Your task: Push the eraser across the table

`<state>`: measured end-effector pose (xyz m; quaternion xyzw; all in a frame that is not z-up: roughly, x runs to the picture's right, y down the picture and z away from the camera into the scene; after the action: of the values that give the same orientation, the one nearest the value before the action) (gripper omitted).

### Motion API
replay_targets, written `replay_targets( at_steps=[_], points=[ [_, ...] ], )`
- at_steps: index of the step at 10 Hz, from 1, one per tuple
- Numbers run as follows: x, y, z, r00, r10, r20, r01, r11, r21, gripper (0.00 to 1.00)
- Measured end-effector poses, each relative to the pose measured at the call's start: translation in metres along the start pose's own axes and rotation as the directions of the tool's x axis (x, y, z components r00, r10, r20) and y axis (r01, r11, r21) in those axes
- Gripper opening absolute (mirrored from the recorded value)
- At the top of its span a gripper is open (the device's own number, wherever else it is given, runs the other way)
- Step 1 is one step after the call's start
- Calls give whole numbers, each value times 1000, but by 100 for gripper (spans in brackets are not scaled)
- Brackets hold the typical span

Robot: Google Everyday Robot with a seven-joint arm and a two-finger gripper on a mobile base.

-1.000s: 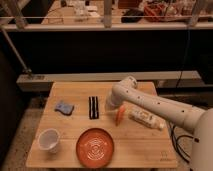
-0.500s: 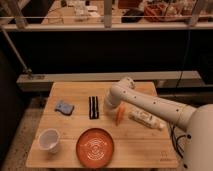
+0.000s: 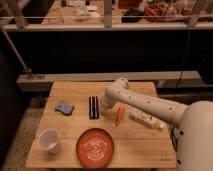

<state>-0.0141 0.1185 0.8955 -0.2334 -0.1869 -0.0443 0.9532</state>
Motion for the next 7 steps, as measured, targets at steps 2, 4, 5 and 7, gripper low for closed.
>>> replay_targets(
  at_steps=[2,4,5,7],
  points=[
    [-3,-3,3,1000,-3,3,3,1000,2,1],
    [-11,-7,7,1000,-18,5,18,1000,6,1],
    [-21,-10,11,999,-31,7,31,999,8,1],
    [-35,-14,17,999,-43,11,42,999,8,1]
  ],
)
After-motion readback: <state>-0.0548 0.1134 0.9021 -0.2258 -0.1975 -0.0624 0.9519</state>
